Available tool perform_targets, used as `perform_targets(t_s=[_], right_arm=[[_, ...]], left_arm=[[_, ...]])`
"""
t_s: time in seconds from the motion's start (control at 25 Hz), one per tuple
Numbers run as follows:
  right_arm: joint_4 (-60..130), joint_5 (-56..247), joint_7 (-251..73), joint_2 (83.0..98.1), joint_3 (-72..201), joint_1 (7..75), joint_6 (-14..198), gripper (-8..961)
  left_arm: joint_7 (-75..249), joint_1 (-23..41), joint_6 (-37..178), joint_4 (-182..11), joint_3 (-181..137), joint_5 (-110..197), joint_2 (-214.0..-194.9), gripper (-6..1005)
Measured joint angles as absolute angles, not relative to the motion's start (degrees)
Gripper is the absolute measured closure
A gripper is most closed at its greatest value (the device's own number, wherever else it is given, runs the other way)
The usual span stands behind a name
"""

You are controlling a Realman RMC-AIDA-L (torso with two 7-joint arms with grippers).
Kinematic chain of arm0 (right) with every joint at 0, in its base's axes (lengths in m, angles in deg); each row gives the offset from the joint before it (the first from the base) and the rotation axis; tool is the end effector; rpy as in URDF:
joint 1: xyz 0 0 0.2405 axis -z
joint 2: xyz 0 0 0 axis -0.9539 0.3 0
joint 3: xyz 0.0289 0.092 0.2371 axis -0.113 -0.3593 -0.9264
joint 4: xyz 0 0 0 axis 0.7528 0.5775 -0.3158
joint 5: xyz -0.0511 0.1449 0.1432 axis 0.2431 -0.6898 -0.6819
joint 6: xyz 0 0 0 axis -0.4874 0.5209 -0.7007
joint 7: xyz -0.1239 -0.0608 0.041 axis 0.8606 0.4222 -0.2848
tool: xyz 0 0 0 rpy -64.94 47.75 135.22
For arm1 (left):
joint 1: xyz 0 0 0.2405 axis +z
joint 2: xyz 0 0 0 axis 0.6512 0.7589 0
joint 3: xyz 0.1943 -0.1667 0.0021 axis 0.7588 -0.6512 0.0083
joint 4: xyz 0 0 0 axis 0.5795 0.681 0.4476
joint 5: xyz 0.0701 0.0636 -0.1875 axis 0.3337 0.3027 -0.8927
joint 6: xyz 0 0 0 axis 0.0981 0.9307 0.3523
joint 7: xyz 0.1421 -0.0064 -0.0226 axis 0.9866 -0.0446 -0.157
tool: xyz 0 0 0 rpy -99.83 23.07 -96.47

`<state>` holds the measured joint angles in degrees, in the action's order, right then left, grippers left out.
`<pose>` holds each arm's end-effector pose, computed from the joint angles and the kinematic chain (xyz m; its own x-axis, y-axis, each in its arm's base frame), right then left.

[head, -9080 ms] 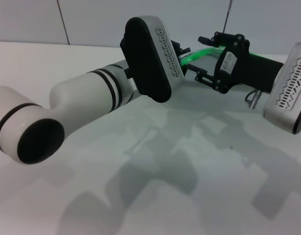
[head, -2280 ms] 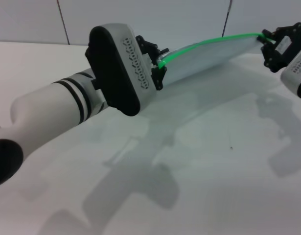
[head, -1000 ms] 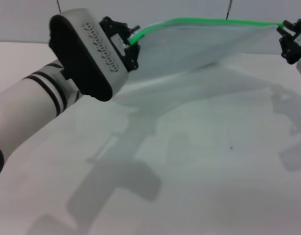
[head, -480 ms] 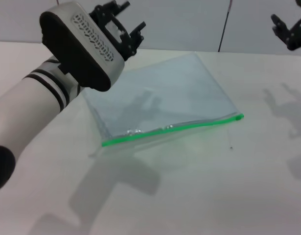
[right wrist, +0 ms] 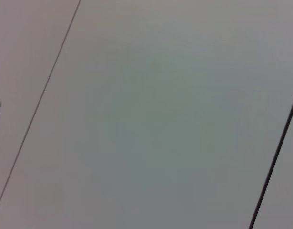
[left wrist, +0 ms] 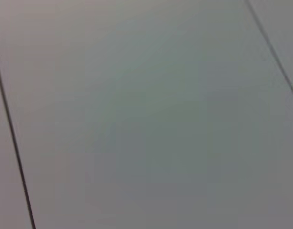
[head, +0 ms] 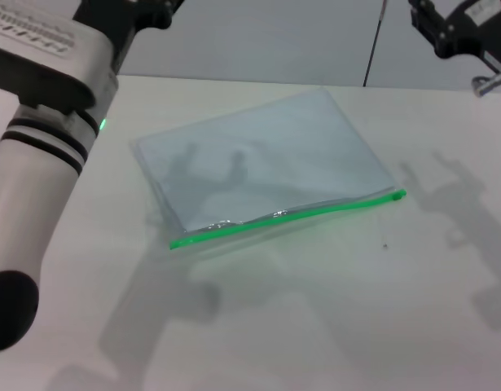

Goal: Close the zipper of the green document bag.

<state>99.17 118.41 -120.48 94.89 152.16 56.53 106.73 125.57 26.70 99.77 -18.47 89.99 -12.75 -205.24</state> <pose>0.1763 0.3932 0.0265 0.8800 0.1933 -0.4339 -0.3211 -0.4311 -0.8432 -0.1619 0.3680 0.0209 0.8178 -0.3120 0.4837 0.4615 -0.1466 -0.8749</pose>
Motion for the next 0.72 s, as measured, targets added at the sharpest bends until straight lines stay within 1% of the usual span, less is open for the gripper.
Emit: perform_targets(t_s=[0.12, 0.32, 0.48, 0.72], right_arm=[[95.9, 105.0, -110.1, 94.93, 154.4, 55.1, 106.8, 374], [90.7, 82.5, -92.7, 94.93, 157.9, 52.5, 108.7, 375], [82.1, 65.5, -82.1, 94.82, 160.9, 50.5, 119.0, 375], [76.1, 53.3, -76.5, 94.66, 161.6, 49.8, 122.4, 375]], left_arm=[[119.4, 24.2, 100.6, -23.2, 90.0, -12.5, -205.02, 125], [113.9, 21.6, 100.6, -29.5, 90.2, -12.4, -204.97, 126], [111.2, 21.7, 101.4, -30.8, 90.3, -12.3, -205.01, 126], [110.4, 24.5, 104.7, -31.0, 90.2, -12.2, -205.37, 127]])
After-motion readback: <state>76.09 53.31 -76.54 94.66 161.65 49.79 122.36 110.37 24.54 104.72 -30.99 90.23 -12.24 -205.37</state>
